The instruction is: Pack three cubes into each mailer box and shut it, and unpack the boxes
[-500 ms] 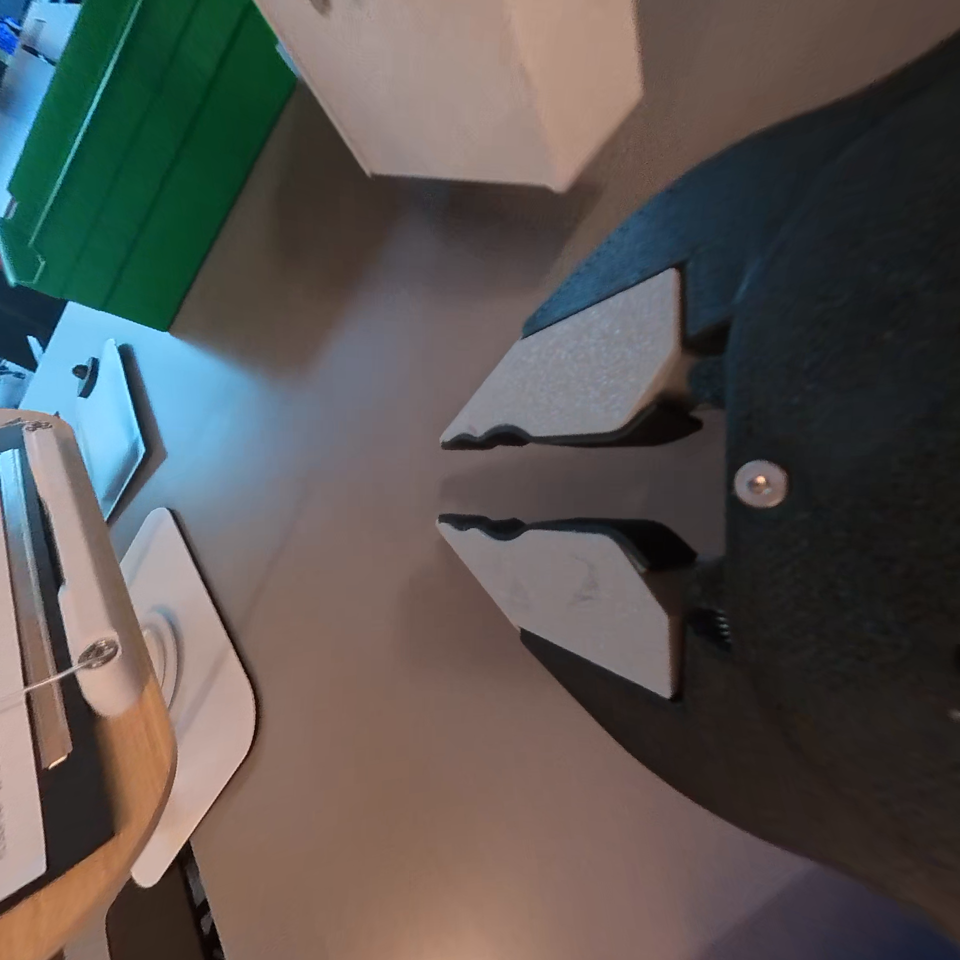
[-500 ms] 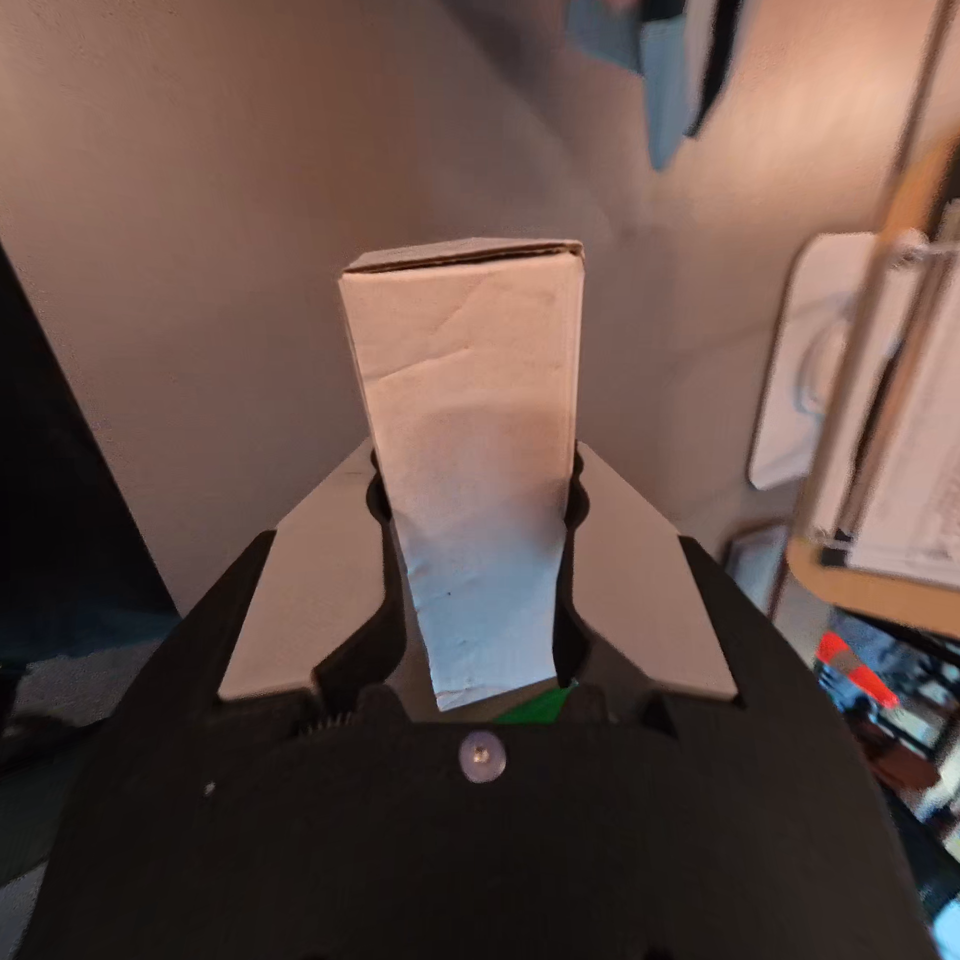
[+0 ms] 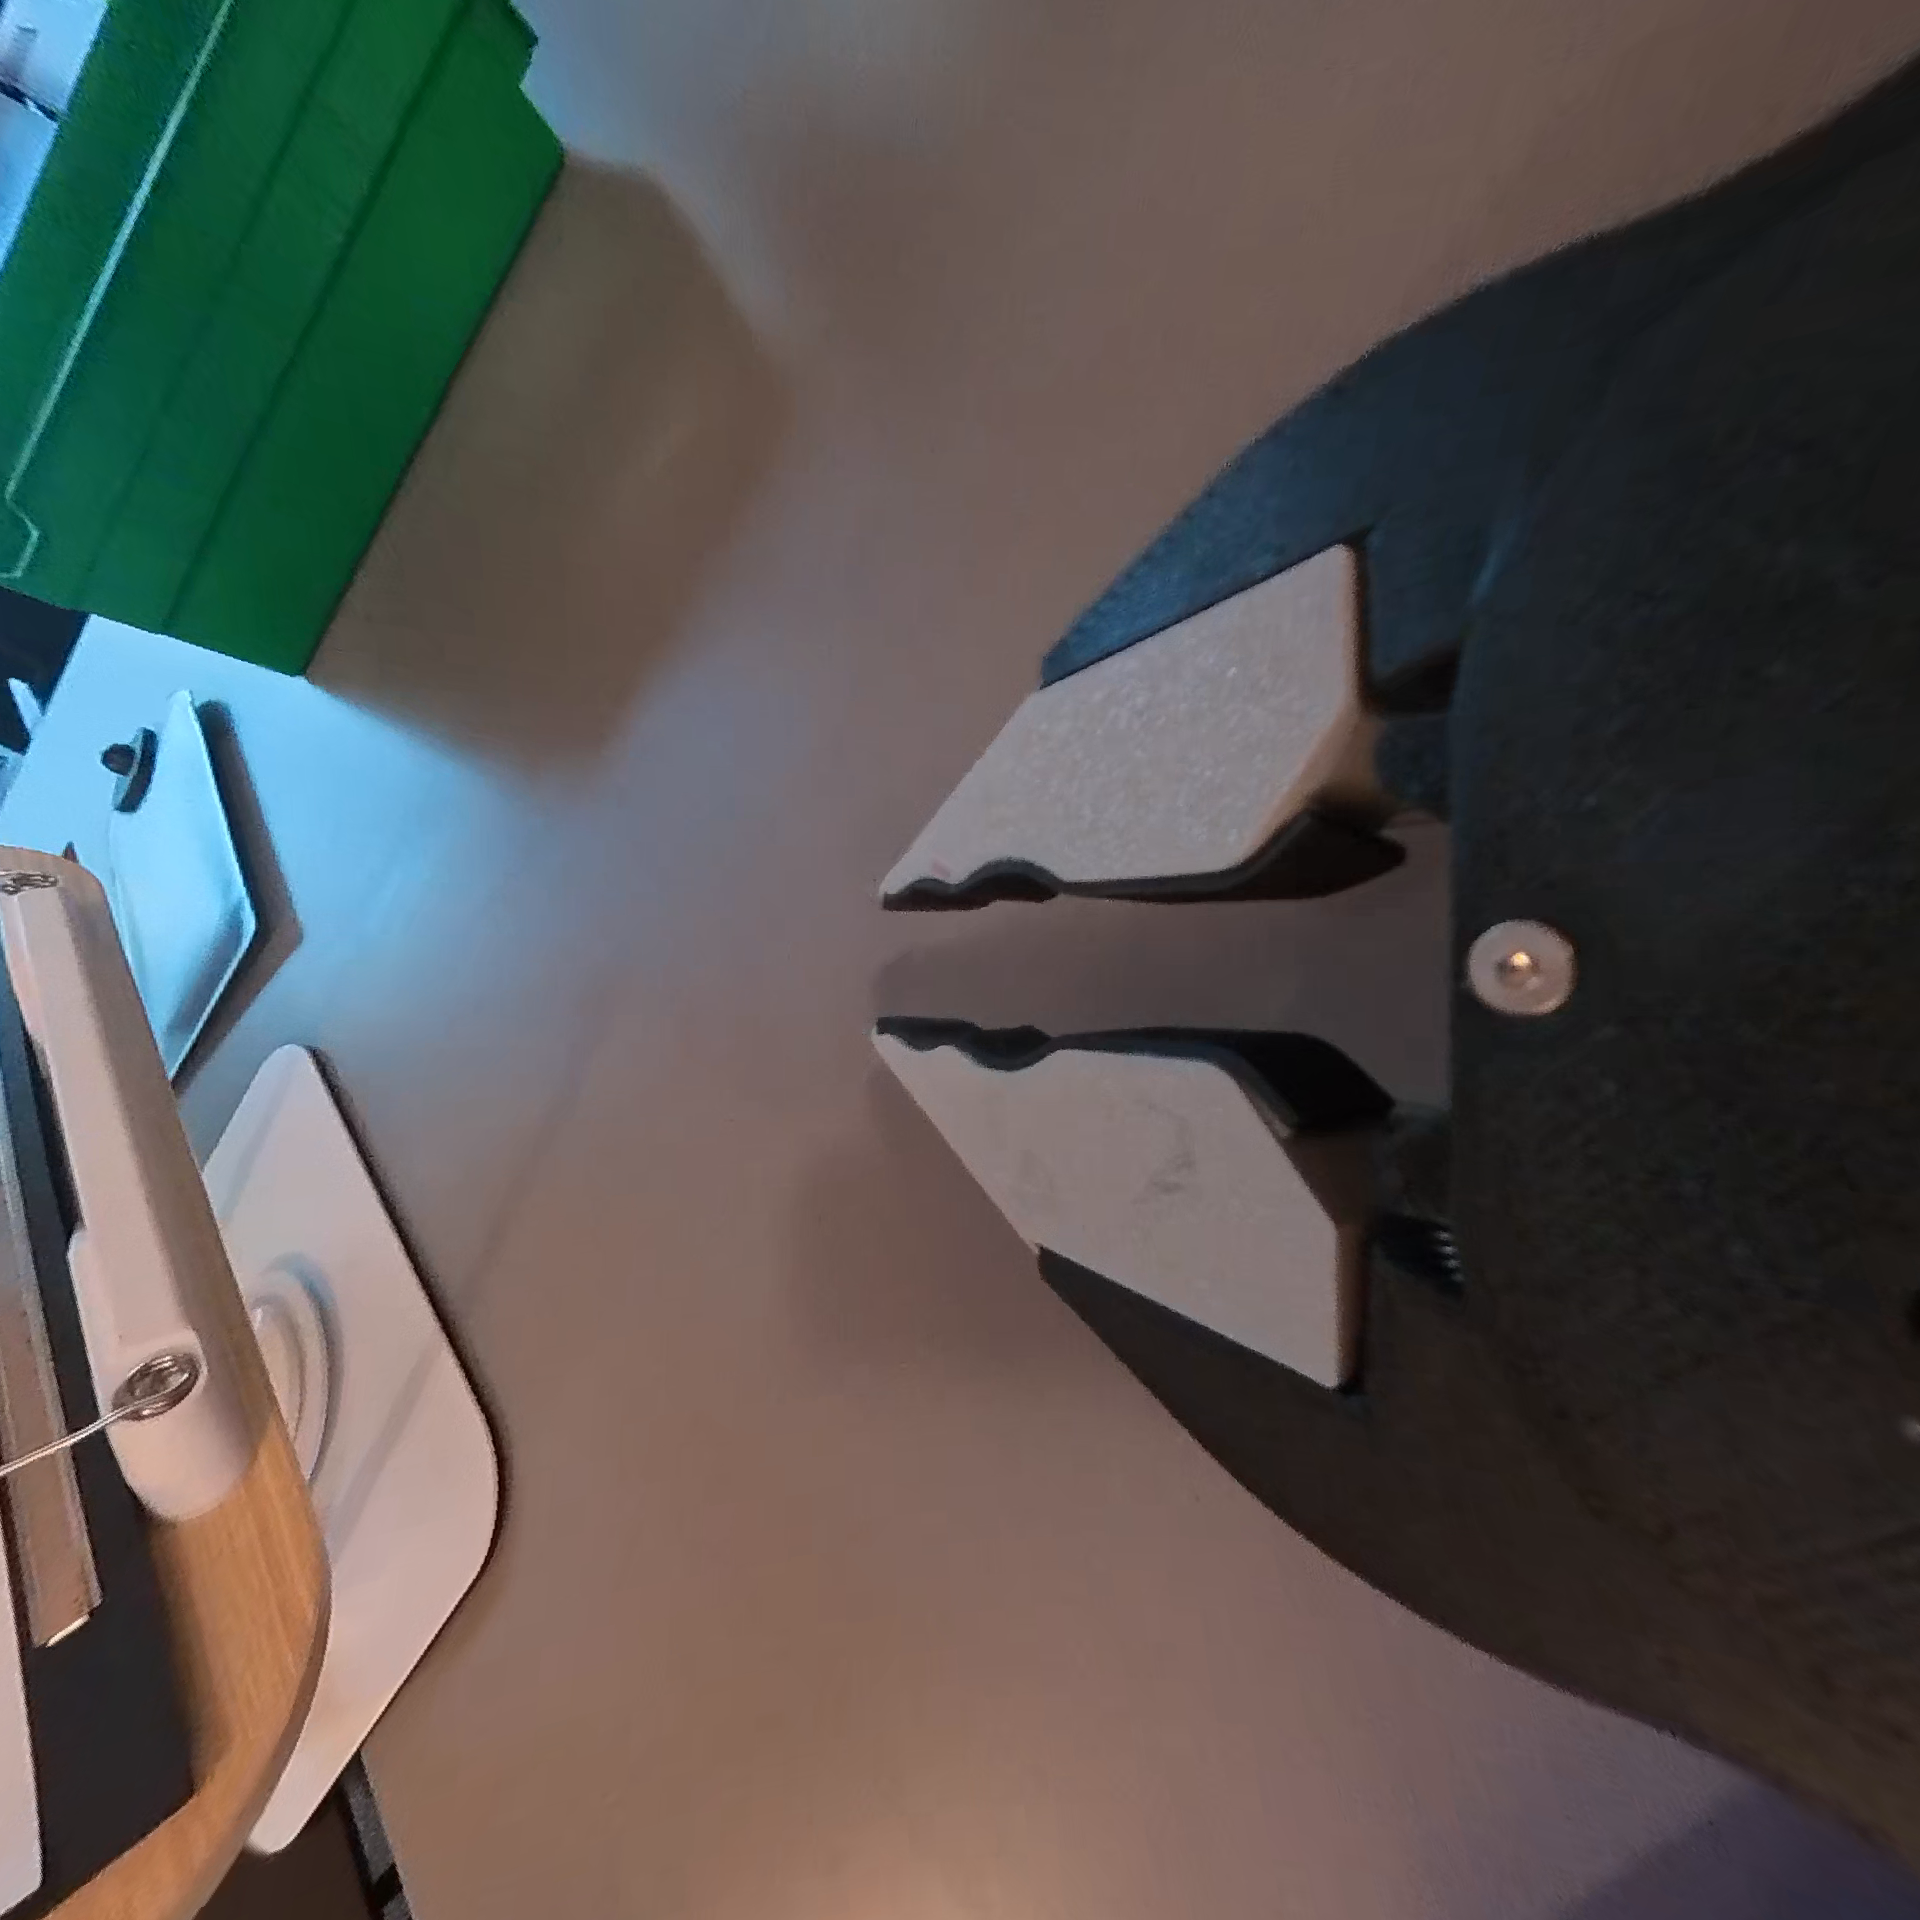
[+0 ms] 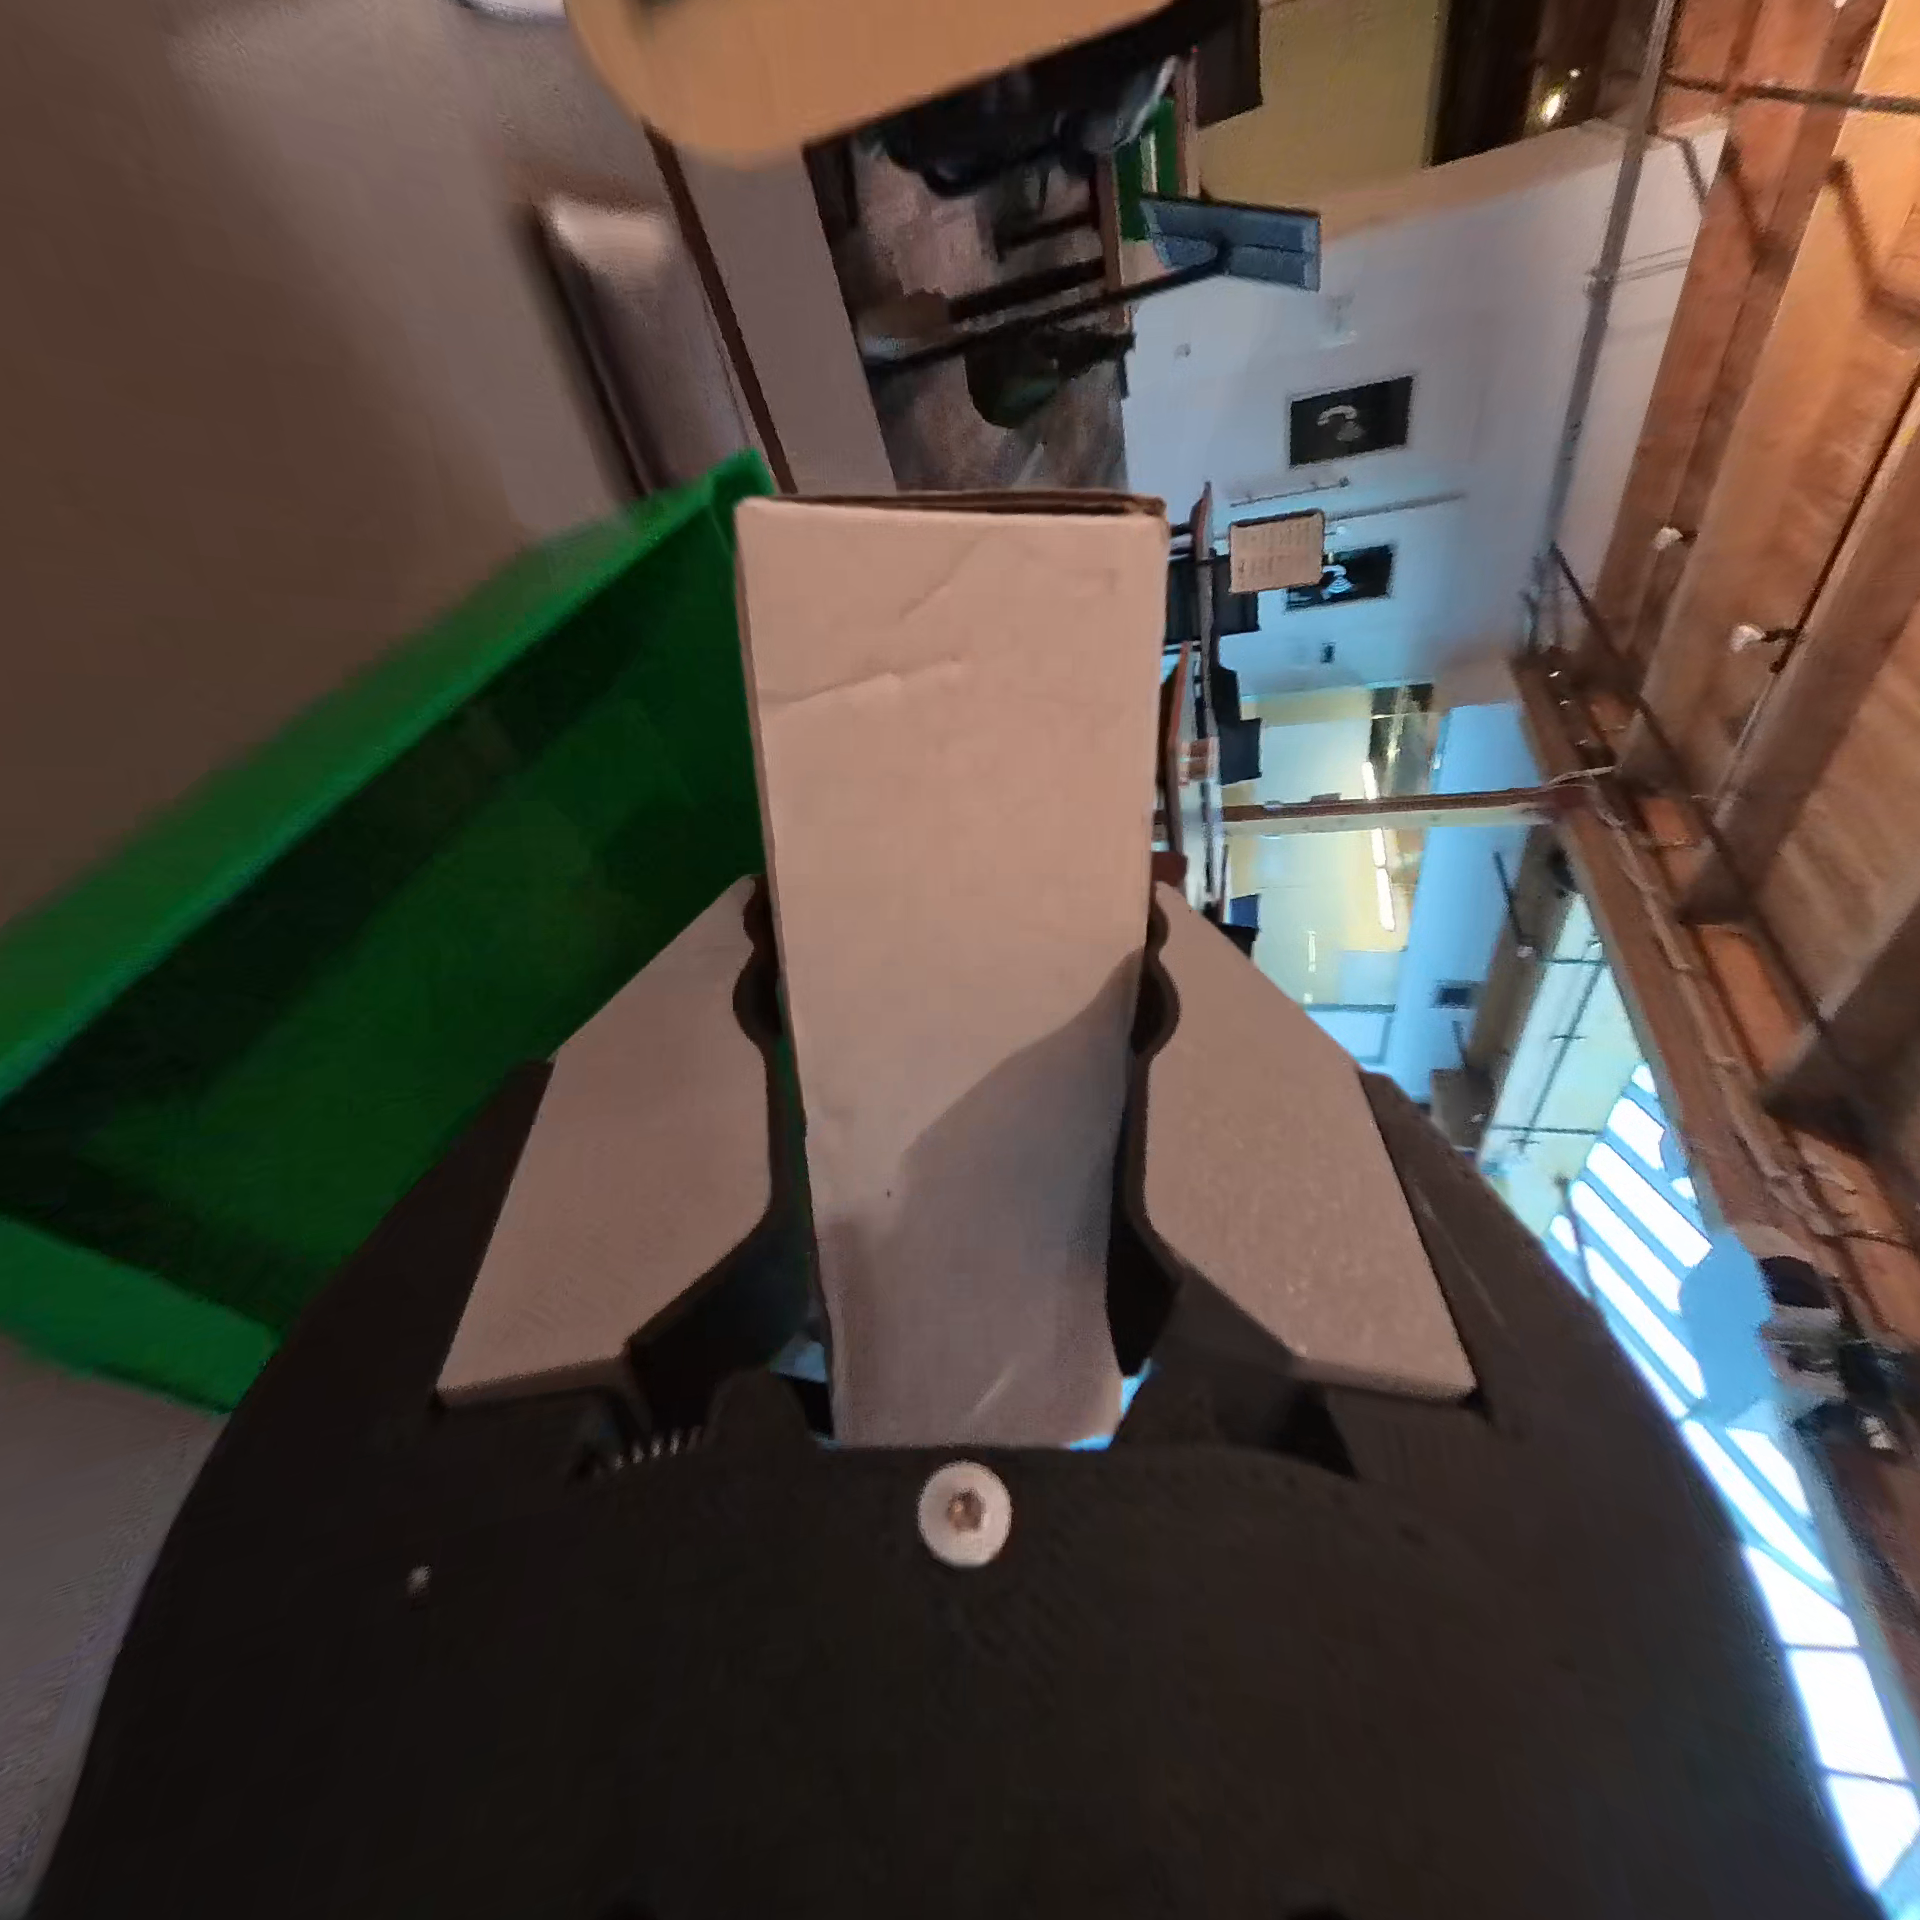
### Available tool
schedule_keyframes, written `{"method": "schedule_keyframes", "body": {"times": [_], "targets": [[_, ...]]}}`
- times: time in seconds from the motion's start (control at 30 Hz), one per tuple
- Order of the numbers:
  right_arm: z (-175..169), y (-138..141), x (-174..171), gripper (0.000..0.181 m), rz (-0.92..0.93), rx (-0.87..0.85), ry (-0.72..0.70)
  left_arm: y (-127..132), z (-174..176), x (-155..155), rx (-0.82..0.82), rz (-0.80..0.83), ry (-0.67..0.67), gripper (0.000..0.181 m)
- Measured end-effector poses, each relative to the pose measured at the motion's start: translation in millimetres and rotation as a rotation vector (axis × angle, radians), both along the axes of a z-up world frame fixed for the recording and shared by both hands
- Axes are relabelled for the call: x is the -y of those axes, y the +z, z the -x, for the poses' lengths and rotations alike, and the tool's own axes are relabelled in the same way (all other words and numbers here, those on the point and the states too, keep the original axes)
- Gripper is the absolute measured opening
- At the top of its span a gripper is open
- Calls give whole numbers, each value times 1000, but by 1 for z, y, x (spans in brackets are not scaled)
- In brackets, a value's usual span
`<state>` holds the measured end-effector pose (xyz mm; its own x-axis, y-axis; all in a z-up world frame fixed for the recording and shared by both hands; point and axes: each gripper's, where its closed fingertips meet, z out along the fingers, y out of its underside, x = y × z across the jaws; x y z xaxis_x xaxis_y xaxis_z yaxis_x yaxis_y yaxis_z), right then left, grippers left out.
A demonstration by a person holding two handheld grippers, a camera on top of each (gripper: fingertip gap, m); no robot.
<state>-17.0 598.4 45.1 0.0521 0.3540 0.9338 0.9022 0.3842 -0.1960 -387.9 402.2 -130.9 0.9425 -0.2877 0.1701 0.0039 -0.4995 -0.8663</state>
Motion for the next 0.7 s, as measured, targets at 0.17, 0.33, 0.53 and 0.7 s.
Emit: {"method": "schedule_keyframes", "body": {"times": [0.17, 0.33, 0.53, 0.7], "targets": [[-8, -34, -52, 66, -83, 101, 17, -3, -2, -1, -36, 13, -2, 18], [18, -74, -93, 66, -146, 253, 90, -7, -2, -2, -52, 29, 1, 16], [54, -102, -107, 66, -224, 287, 233, -11, -4, -2, -78, 50, -10, 16], [31, -153, -115, 70, 21, 380, 172, -11, -4, -2, -85, 46, -8, 15]]}}
